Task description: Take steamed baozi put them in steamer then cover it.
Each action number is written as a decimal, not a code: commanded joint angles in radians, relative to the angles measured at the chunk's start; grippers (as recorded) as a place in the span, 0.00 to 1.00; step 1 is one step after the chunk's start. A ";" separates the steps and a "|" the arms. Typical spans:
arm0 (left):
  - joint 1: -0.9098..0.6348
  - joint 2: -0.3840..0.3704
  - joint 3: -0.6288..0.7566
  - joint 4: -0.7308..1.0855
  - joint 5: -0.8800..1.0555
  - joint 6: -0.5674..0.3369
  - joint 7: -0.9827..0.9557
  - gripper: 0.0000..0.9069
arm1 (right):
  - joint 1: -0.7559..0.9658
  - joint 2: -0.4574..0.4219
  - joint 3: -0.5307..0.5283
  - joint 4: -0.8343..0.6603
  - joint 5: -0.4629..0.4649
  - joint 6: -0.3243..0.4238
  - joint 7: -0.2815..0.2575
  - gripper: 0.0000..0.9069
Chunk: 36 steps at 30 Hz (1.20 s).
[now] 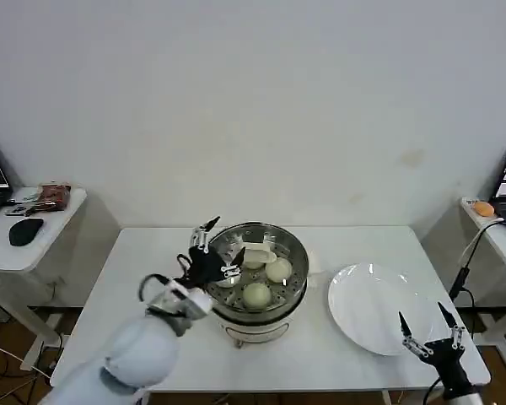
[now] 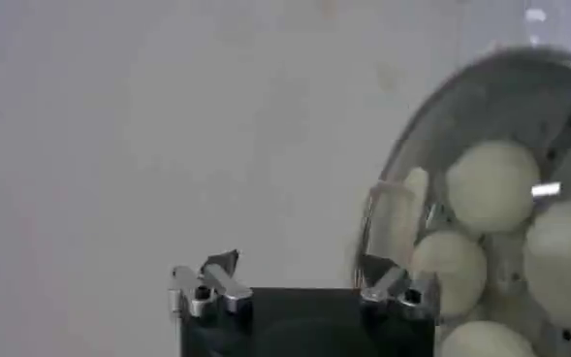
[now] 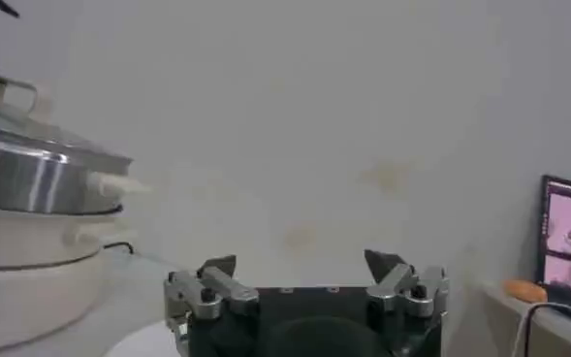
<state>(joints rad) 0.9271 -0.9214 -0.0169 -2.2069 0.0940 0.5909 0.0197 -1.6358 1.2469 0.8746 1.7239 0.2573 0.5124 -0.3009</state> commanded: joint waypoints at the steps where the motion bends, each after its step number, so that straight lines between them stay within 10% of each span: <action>1: 0.174 -0.049 -0.406 0.030 -0.781 -0.184 -0.033 1.00 | 0.010 -0.004 -0.002 -0.012 0.015 0.007 -0.003 1.00; 17: 0.372 -0.105 -0.577 0.317 -0.754 -0.703 -0.037 1.00 | 0.030 -0.002 -0.010 -0.014 0.144 -0.007 -0.016 1.00; 36: 0.644 -0.111 -0.493 0.361 -0.506 -0.967 -0.059 1.00 | -0.036 -0.012 -0.034 -0.035 0.291 -0.029 0.003 1.00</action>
<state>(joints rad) 1.4321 -1.0256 -0.5231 -1.8869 -0.5182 -0.2124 -0.0273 -1.6449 1.2383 0.8450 1.6978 0.4832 0.4905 -0.3041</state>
